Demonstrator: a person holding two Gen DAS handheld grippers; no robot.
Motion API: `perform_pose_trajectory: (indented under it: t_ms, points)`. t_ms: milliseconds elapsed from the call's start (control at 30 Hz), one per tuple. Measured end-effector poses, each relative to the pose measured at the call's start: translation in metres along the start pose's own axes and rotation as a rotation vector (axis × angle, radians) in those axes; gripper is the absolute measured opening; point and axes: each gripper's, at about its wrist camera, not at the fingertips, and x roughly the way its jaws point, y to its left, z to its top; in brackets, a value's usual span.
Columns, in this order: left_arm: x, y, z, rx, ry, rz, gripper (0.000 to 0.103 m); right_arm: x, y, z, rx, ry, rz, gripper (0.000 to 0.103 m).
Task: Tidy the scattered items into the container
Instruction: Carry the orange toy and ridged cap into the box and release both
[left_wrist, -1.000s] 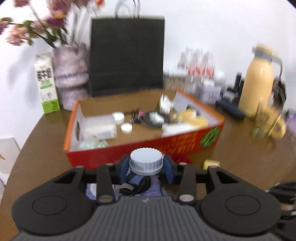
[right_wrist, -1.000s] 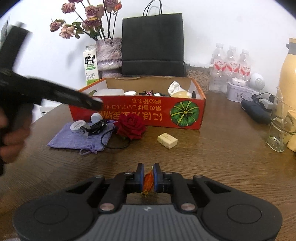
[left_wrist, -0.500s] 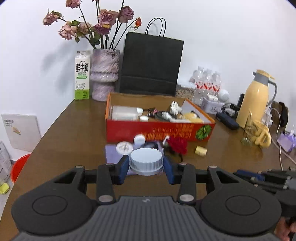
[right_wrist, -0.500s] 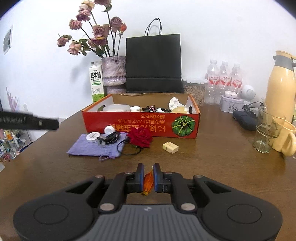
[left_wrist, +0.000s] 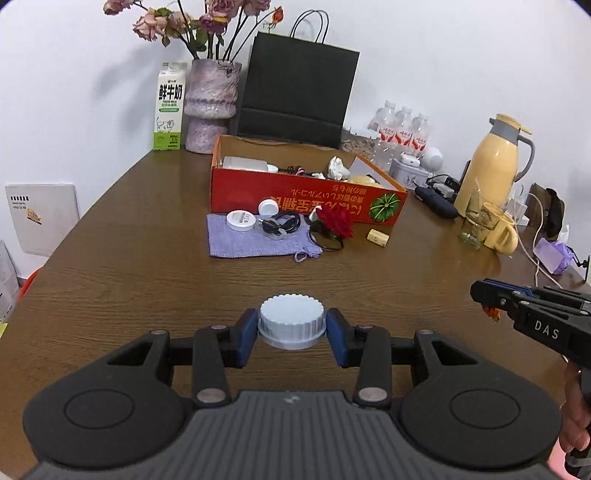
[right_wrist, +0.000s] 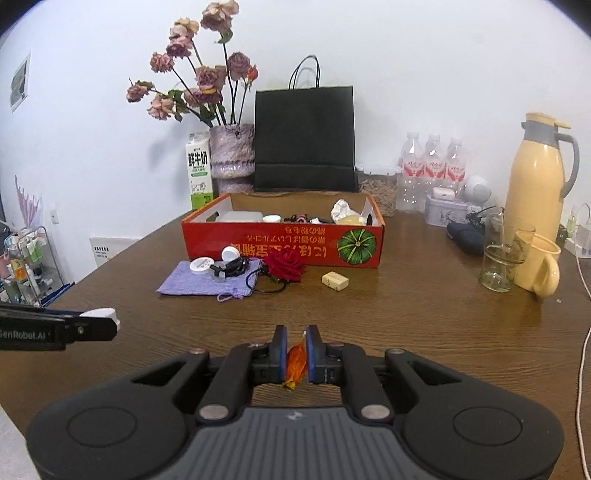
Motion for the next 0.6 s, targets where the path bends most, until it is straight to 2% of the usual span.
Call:
perform_pose_trajectory:
  t_ms: [267, 600]
  points:
    - [-0.016, -0.007, -0.006, 0.009, -0.019, -0.015, 0.042, -0.021, 0.004, -0.003, 0.002, -0.027, -0.007, 0.01]
    - [-0.002, -0.01, -0.003, 0.019, -0.003, -0.013, 0.042, -0.016, -0.005, -0.008, 0.027, -0.012, -0.017, 0.01]
